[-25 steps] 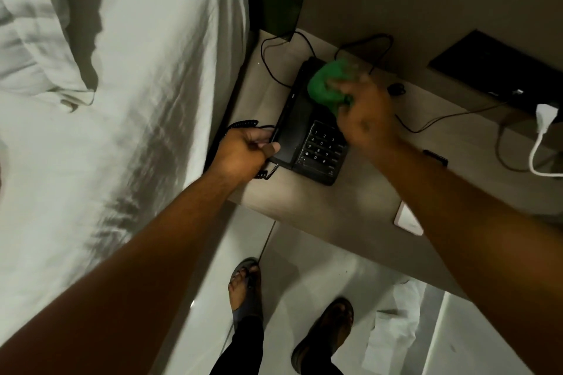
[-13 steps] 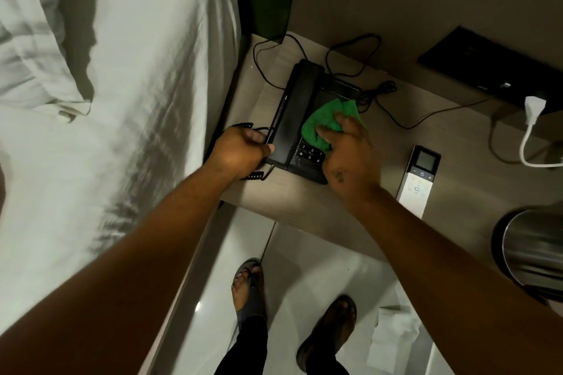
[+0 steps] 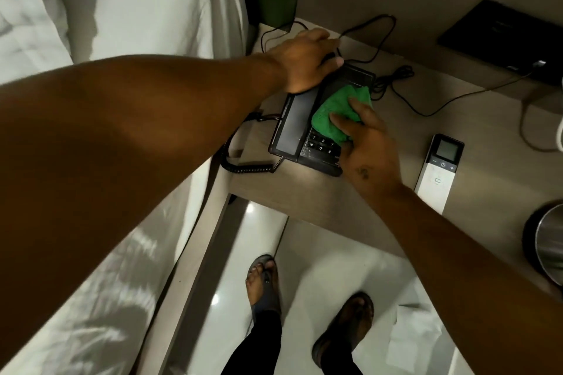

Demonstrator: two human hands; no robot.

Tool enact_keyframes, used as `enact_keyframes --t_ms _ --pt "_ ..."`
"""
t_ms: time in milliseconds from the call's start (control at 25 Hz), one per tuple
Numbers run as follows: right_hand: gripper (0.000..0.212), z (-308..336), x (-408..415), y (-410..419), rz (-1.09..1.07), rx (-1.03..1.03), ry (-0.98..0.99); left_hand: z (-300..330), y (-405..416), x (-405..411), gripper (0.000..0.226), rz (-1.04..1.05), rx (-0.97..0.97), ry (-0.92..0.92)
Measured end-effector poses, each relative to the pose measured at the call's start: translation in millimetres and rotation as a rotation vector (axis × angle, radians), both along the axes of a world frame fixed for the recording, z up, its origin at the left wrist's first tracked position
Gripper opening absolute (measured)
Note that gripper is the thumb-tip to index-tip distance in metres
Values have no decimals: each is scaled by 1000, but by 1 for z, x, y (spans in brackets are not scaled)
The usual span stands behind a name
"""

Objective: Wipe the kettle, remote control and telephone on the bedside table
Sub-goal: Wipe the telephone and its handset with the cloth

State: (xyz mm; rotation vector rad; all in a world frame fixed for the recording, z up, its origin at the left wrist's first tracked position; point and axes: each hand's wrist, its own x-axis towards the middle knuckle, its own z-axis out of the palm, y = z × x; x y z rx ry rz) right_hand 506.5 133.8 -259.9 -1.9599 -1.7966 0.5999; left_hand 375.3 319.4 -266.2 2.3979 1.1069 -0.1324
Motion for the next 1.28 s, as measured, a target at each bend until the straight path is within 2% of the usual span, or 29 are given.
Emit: enact_keyframes --t_ms 80,160,280,440,480,600,680,880,1040,1120,1280 --pt "41 -1 -5 -14 145 171 -39 -3 1 5 53 12 34 -40" --pt "42 -6 -22 -20 324 212 -190 -7 0 5 52 14 28 -54" --pt "53 -10 -45 -21 295 68 -227 -8 -4 3 55 -4 55 -23" --pt "76 -25 -22 -70 515 -31 -444 -4 -9 4 54 26 75 -35" --pt "79 -24 -9 -75 478 -19 -444 -4 -10 4 55 27 73 -36" --pt "57 -15 2 -45 181 -12 -310 -8 -10 8 57 36 51 -27" --pt "53 -10 -12 -29 115 -26 -289 -7 -8 8 58 25 30 -13" --pt "67 -3 6 -58 413 -39 -386 -5 -8 10 56 1 39 -6" --pt "64 11 11 15 206 -114 -354 -6 -5 12 55 -58 105 5" --pt "60 11 9 32 219 -136 -351 -12 -5 13 57 -47 92 15" --pt "57 1 5 -7 312 -107 -364 -15 -3 10 60 -5 81 17"
